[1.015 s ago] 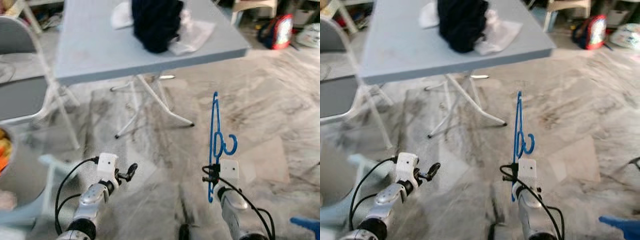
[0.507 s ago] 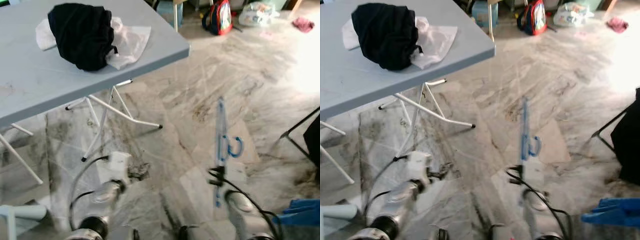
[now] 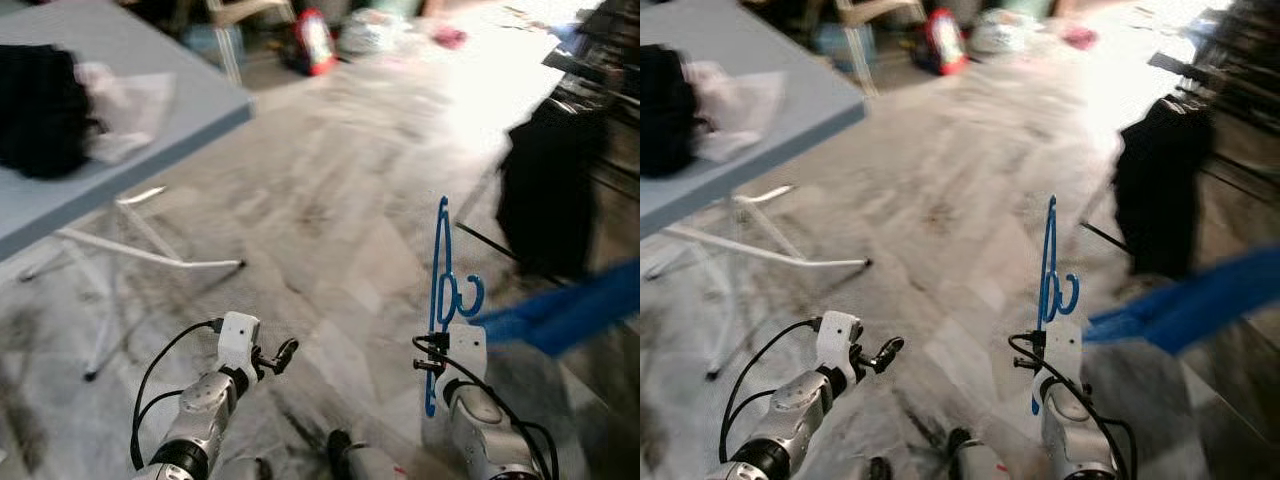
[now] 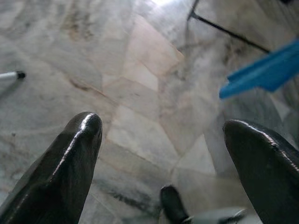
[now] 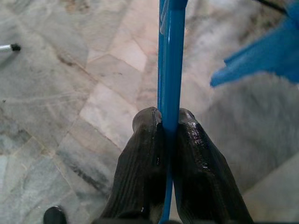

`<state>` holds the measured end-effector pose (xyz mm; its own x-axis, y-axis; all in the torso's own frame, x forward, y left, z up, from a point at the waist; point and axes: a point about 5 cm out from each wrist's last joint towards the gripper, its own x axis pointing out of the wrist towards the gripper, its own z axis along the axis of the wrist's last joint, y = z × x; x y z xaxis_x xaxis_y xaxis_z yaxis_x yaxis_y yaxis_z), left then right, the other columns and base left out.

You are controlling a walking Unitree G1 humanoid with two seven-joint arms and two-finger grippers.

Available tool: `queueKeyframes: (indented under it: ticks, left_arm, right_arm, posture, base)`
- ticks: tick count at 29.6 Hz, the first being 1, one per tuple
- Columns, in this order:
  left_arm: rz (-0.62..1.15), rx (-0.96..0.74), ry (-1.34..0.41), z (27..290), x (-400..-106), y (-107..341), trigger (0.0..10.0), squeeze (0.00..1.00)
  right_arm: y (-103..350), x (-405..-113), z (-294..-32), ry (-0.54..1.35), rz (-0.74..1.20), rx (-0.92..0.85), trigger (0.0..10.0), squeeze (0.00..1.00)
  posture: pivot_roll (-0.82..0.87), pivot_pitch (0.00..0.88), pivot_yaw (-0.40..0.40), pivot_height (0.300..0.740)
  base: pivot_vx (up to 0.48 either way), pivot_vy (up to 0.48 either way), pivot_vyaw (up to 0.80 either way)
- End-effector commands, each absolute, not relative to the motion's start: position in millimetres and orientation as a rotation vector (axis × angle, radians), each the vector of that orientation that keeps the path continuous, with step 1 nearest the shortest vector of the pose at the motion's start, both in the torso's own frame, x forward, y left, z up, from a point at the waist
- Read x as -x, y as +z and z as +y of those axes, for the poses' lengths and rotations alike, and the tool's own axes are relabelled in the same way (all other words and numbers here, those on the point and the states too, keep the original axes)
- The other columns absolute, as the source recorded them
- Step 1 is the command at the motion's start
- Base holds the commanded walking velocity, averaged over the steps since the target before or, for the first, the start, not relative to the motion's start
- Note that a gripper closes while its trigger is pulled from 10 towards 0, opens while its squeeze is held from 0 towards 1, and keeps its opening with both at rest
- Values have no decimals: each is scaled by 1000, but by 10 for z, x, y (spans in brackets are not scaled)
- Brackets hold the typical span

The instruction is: Hang hanger

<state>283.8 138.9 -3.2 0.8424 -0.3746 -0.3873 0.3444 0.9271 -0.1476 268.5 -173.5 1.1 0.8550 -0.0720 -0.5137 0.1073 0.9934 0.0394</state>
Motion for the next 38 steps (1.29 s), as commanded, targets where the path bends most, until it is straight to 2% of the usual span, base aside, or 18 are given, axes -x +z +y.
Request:
queueKeyframes:
  ticks: [1, 11, 38]
  left_arm:
    - [450, 74, -392, 1380, -2797, -76, 10000, 0]
    - [459, 81, -402, 1365, -2802, -77, 10000, 0]
    - [478, 86, -409, 1356, -2777, -105, 10000, 0]
  right_arm:
    - [-15, -2660, -1733, -100, 553, -72, 10000, 0]
    - [-24, -2654, -1735, -100, 568, -93, 10000, 0]
    - [-30, -2645, -1719, -102, 573, -84, 10000, 0]
  posture:
    - [-33, 192, 11, 740]
    - [-38, 183, 9, 740]
    - [-45, 195, 19, 740]
  base:
    - [0, 0, -756]
    - [0, 0, -740]
    - [247, 0, -680]
